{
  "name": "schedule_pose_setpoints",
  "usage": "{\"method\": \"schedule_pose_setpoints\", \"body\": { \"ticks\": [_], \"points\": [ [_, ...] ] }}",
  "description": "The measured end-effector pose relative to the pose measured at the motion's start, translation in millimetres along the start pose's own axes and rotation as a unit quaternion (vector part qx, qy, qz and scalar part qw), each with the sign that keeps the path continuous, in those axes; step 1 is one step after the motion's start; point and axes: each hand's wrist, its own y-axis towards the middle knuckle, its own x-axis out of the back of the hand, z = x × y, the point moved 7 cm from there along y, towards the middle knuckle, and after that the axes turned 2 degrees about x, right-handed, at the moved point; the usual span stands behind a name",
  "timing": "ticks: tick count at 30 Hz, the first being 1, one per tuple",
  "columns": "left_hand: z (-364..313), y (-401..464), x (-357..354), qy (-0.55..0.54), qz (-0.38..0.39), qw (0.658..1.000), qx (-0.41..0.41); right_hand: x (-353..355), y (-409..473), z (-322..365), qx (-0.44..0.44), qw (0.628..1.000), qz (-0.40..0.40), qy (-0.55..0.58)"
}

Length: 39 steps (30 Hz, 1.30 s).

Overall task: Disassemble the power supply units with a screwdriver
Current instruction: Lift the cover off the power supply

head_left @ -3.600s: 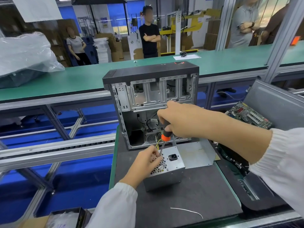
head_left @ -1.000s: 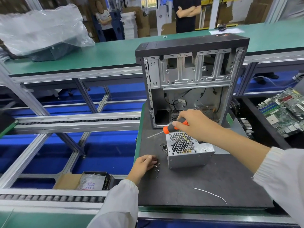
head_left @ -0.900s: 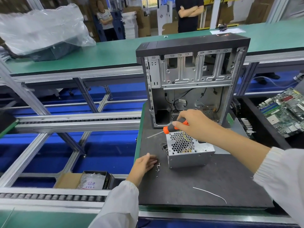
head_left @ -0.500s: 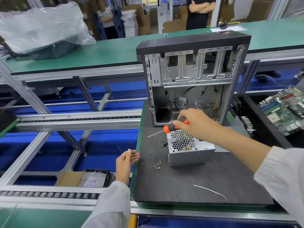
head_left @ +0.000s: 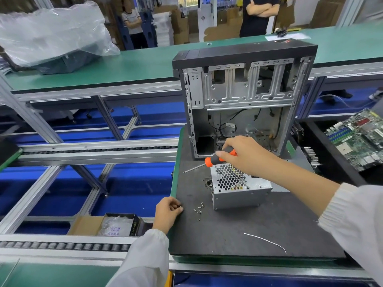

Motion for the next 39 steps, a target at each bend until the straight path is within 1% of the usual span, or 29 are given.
{"method": "schedule_pose_setpoints", "body": {
  "ticks": [2, 4, 7, 9, 12, 14, 17, 18, 19, 20, 21, 22, 23, 24, 25, 26, 27, 28, 29, 30, 31, 32, 34, 36, 38, 39],
  "points": [
    [-4.1, 0.5, 0.2, 0.019, -0.007, 1.0, -0.005, 0.4, -0.5, -1.2, 0.003, 1.0, -0.004, 0.003],
    [-12.6, 0.2, -2.2, 0.016, -0.004, 1.0, -0.015, 1.1, -1.1, -3.0, 0.004, 1.0, -0.008, 0.002],
    [-33.2, -1.2, -15.6, 0.009, 0.02, 0.998, -0.064, 1.4, -0.8, -6.0, 0.003, 1.0, -0.009, 0.002],
    [-40.6, -4.2, -29.0, 0.026, 0.047, 0.995, -0.086, 1.3, -0.4, -8.1, 0.0, 1.0, -0.008, 0.001],
    [-34.7, -6.8, -42.4, 0.05, 0.074, 0.993, -0.076, 0.7, -0.9, -12.0, -0.012, 1.0, -0.005, 0.003],
    [-34.0, -6.7, -41.2, 0.05, 0.071, 0.993, -0.074, 1.8, -0.8, -16.9, -0.028, 1.0, -0.013, 0.005],
    [-58.3, -6.0, -22.4, -0.009, -0.005, 0.996, -0.094, 5.4, -0.8, -29.1, -0.072, 0.996, -0.03, 0.049],
    [-69.3, -5.4, -17.2, -0.048, -0.019, 0.996, -0.078, 5.8, -1.5, -33.8, -0.093, 0.992, -0.026, 0.085],
    [-79.1, -4.7, -16.3, -0.093, -0.005, 0.995, -0.037, 4.7, -2.8, -38.8, -0.117, 0.984, -0.014, 0.132],
    [-86.7, -4.4, -20.8, -0.138, 0.033, 0.99, 0.021, 1.6, -4.1, -44.4, -0.147, 0.97, 0.004, 0.192],
    [-92.5, -5.7, -28.0, -0.182, 0.086, 0.976, 0.079, -3.7, -6.2, -51.0, -0.186, 0.945, 0.027, 0.268],
    [-98.2, -8.7, -35.6, -0.223, 0.14, 0.957, 0.121, -10.4, -9.8, -56.4, -0.228, 0.905, 0.055, 0.355],
    [-103.2, -12.3, -41.8, -0.251, 0.188, 0.938, 0.146, -17.2, -14.2, -60.1, -0.262, 0.853, 0.082, 0.444],
    [-107.7, -15.8, -47.4, -0.268, 0.227, 0.923, 0.158, -22.3, -18.3, -63.1, -0.286, 0.796, 0.099, 0.524],
    [-111.8, -18.8, -52.0, -0.282, 0.255, 0.911, 0.161, -25.6, -21.4, -66.8, -0.298, 0.747, 0.107, 0.585],
    [-115.9, -21.0, -55.2, -0.293, 0.271, 0.903, 0.16, -27.0, -23.8, -71.7, -0.3, 0.716, 0.109, 0.621],
    [-119.5, -22.2, -57.8, -0.298, 0.279, 0.899, 0.159, -27.4, -25.9, -77.8, -0.297, 0.701, 0.11, 0.639],
    [-122.7, -22.8, -59.5, -0.298, 0.283, 0.898, 0.159, -27.3, -27.9, -83.7, -0.293, 0.696, 0.109, 0.647],
    [-125.7, -22.7, -60.5, -0.296, 0.284, 0.898, 0.158, -27.2, -30.2, -90.2, -0.29, 0.698, 0.106, 0.646],
    [-127.9, -21.7, -61.3, -0.294, 0.283, 0.899, 0.157, -27.5, -31.9, -97.8, -0.291, 0.709, 0.101, 0.634],
    [-128.6, -20.9, -61.8, -0.289, 0.279, 0.902, 0.158, -27.5, -34.0, -106.6, -0.294, 0.731, 0.092, 0.608],
    [-128.0, -21.1, -62.0, -0.283, 0.272, 0.905, 0.163, -27.0, -36.3, -115.2, -0.299, 0.762, 0.082, 0.569],
    [-127.2, -23.7, -59.9, -0.271, 0.25, 0.913, 0.173, -24.8, -41.1, -131.3, -0.31, 0.82, 0.051, 0.477],
    [-127.5, -24.5, -59.5, -0.284, 0.235, 0.913, 0.177, -24.0, -43.0, -143.8, -0.311, 0.87, 0.024, 0.381],
    [-128.3, -25.0, -61.7, -0.305, 0.238, 0.904, 0.184, -26.0, -44.0, -152.1, -0.31, 0.908, 0.017, 0.282],
    [-128.3, -25.0, -63.6, -0.308, 0.243, 0.901, 0.186, -28.0, -45.3, -154.9, -0.313, 0.917, 0.021, 0.245]
  ]
}}
